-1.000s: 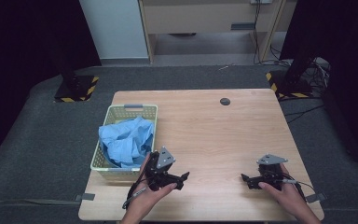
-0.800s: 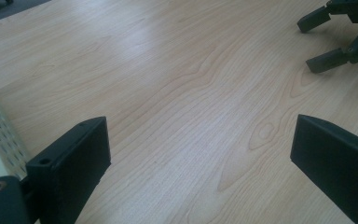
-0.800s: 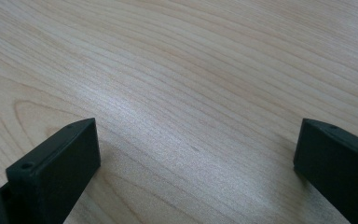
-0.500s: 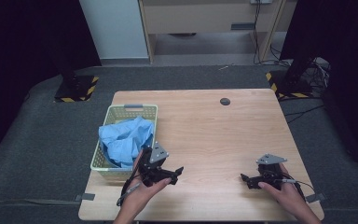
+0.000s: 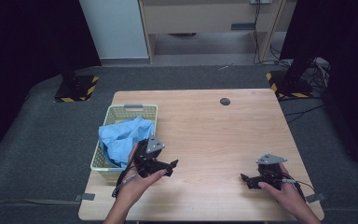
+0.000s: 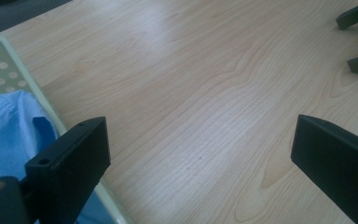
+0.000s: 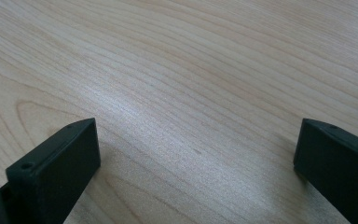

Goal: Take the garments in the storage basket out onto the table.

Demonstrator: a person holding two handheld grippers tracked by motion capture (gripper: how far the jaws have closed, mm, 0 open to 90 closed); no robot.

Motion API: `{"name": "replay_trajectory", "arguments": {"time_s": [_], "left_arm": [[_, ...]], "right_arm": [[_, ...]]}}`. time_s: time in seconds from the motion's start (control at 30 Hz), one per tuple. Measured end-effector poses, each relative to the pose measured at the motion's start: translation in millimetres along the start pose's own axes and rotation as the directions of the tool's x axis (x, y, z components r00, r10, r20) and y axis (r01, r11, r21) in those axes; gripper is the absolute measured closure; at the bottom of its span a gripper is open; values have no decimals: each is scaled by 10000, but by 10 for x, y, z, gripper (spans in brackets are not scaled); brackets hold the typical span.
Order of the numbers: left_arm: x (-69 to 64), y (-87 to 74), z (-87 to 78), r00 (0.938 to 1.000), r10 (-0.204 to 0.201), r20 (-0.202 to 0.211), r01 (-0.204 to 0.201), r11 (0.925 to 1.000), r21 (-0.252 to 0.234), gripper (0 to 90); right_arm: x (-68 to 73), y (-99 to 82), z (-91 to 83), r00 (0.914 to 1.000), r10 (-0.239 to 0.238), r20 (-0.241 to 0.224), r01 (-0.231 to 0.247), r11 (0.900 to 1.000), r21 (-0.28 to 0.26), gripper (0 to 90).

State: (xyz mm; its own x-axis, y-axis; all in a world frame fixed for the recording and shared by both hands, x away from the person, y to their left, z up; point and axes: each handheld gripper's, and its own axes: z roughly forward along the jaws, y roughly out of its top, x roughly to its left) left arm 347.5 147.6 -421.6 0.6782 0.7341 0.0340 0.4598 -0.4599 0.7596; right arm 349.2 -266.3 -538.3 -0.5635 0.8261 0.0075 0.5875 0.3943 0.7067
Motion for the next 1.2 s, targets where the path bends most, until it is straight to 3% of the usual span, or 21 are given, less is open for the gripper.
{"name": "replay_trajectory", "arguments": {"time_s": [1.2], "left_arm": [[439, 109, -193, 9966, 54, -820, -19, 9991, 430, 38]], "right_arm": [[13, -2, -2, 10000, 68, 49, -68, 10000, 7, 5]]}}
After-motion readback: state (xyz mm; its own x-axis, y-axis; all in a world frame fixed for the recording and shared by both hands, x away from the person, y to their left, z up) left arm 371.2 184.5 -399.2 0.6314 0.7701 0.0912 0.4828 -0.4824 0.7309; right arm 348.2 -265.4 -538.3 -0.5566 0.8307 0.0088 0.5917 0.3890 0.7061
